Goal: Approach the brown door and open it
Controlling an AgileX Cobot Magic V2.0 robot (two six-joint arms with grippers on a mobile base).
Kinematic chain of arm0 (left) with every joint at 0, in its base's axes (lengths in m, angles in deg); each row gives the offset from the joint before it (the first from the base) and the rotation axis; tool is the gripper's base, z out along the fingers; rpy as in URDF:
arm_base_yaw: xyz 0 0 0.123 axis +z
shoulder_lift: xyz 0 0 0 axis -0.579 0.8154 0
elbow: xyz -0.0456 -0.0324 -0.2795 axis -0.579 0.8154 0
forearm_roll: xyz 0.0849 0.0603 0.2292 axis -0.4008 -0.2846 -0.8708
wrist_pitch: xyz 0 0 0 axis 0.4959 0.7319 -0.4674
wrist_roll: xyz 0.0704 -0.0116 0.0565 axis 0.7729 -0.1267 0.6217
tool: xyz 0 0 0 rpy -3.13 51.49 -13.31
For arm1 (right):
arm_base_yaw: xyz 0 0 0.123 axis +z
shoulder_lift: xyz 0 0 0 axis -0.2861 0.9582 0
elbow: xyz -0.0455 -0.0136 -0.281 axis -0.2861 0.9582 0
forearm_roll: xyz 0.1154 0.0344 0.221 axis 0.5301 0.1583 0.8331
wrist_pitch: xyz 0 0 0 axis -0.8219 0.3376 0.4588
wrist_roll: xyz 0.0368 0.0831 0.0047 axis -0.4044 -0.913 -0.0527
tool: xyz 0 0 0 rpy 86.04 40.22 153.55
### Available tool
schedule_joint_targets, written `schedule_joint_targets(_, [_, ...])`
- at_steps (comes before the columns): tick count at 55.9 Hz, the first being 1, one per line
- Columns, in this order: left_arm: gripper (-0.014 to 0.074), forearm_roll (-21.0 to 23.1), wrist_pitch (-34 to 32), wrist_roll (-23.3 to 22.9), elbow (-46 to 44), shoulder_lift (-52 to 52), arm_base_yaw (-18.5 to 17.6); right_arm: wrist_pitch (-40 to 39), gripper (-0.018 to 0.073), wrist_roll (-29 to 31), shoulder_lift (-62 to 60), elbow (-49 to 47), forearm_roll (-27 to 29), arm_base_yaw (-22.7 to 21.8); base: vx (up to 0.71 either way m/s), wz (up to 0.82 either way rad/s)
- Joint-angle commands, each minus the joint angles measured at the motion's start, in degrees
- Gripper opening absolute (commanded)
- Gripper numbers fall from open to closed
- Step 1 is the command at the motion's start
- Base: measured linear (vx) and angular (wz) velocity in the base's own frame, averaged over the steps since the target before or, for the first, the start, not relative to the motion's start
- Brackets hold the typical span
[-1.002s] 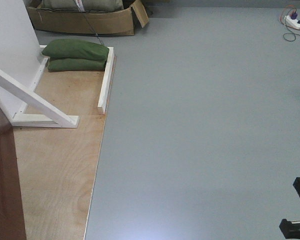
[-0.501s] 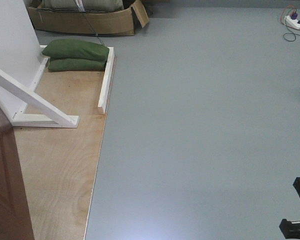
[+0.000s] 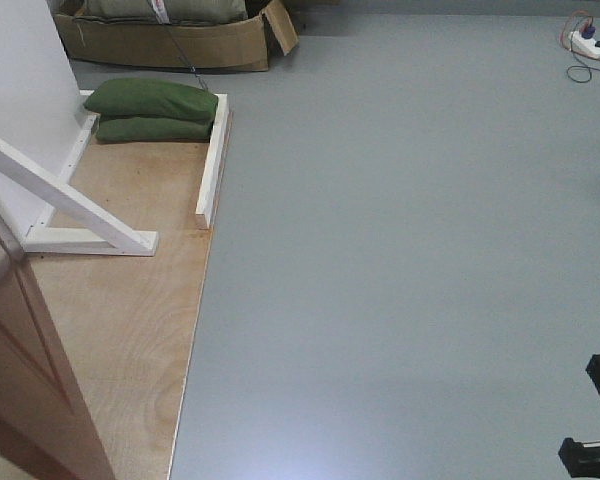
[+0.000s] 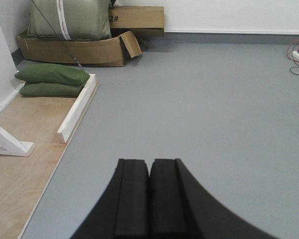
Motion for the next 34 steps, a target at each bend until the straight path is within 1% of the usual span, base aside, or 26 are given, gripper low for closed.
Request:
schedule_joint_targets(1, [-0.0003, -2.56, 5.71, -0.13, -1.69, 0.79, -0.39, -4.41, 0.0000, 0.49, -0.32, 0.19, -0.19, -0.09, 0.00, 0.00])
schedule_joint_targets(21, [-0.0003, -2.56, 18.45, -0.13, -1.69, 0.79, -0.56, -4.41, 0.0000, 0.49, -0.32, 0.19, -0.19, -0.09, 0.00, 0.00])
schedule_joint_targets(25, [-0.0003, -2.56, 19.94, -0.13, -1.69, 0.79, -1.90, -4.41, 0.0000, 0.49, -0.32, 0.19, -0.19, -0.09, 0.00, 0.00])
schedule_joint_targets(34, [-0.0003, -3.61, 21.95, -0.13, -1.69, 2.06, -6.46, -4.41, 0.0000, 0.49, -0.32, 0.19, -0.19, -0.09, 0.00, 0.00])
